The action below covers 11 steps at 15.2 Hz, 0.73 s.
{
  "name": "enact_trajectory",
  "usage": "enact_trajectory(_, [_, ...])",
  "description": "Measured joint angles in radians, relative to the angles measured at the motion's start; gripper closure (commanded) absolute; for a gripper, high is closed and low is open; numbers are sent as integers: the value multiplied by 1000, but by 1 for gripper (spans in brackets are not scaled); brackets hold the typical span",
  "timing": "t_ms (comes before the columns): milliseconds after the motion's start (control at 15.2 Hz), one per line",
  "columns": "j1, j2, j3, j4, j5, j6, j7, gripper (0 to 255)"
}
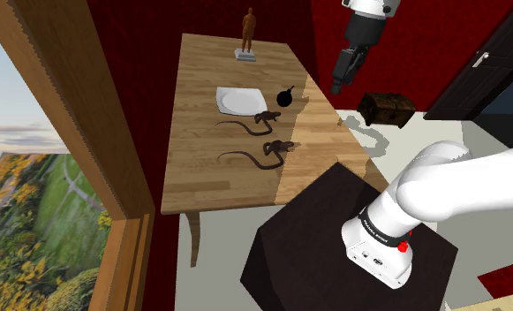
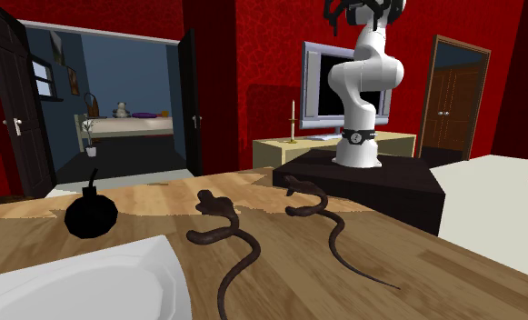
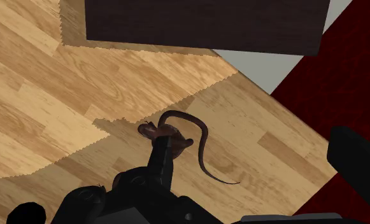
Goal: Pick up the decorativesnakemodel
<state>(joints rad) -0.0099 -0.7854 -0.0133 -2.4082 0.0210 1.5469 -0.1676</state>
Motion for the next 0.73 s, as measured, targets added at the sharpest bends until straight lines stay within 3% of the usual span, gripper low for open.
enact_trajectory(198, [-2, 35, -6, -7, -5, 41, -8, 0])
enact_trajectory(726, [-8, 294, -28, -2, -22, 289, -43, 0])
